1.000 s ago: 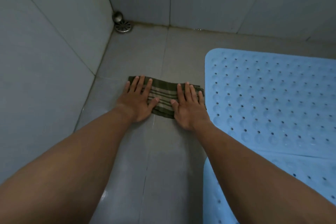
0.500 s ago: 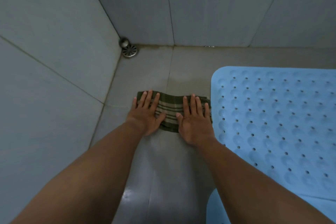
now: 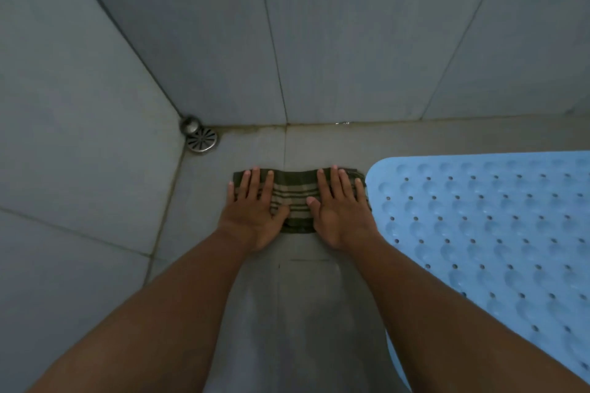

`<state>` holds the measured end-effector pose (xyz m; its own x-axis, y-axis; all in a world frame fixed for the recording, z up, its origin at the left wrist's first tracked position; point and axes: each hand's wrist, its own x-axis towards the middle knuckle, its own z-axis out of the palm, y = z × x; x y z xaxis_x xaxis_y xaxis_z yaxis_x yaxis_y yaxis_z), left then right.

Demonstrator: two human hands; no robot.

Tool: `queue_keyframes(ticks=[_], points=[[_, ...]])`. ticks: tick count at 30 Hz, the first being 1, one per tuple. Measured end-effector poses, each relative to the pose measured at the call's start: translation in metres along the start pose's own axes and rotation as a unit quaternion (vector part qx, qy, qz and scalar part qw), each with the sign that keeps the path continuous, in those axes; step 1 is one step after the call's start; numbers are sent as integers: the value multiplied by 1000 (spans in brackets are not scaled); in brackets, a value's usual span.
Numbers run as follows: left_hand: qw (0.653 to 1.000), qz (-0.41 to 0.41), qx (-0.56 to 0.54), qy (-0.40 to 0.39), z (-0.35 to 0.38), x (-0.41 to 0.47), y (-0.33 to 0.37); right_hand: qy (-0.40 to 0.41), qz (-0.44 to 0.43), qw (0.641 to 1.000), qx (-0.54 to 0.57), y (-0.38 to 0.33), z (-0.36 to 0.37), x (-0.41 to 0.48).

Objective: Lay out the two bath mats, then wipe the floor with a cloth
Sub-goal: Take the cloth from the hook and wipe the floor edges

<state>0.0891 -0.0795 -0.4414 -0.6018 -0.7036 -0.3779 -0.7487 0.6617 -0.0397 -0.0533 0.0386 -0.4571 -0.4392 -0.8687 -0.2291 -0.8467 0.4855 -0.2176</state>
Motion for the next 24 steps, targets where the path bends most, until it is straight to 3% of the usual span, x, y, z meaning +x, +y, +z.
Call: queue_keyframes(ticks=[7, 16, 21, 24], points=[[1000, 5, -8, 12, -18, 54, -1, 7, 12, 1000, -15, 8, -16, 53], [997, 16, -51, 62, -32, 96, 2, 14, 4, 997, 71, 26, -35, 96], [987, 12, -71, 143, -20, 91, 3, 45, -13, 995, 92, 31, -36, 106], [966, -7, -62, 252, -26, 92, 1, 102, -23, 989, 108, 41, -40, 110]])
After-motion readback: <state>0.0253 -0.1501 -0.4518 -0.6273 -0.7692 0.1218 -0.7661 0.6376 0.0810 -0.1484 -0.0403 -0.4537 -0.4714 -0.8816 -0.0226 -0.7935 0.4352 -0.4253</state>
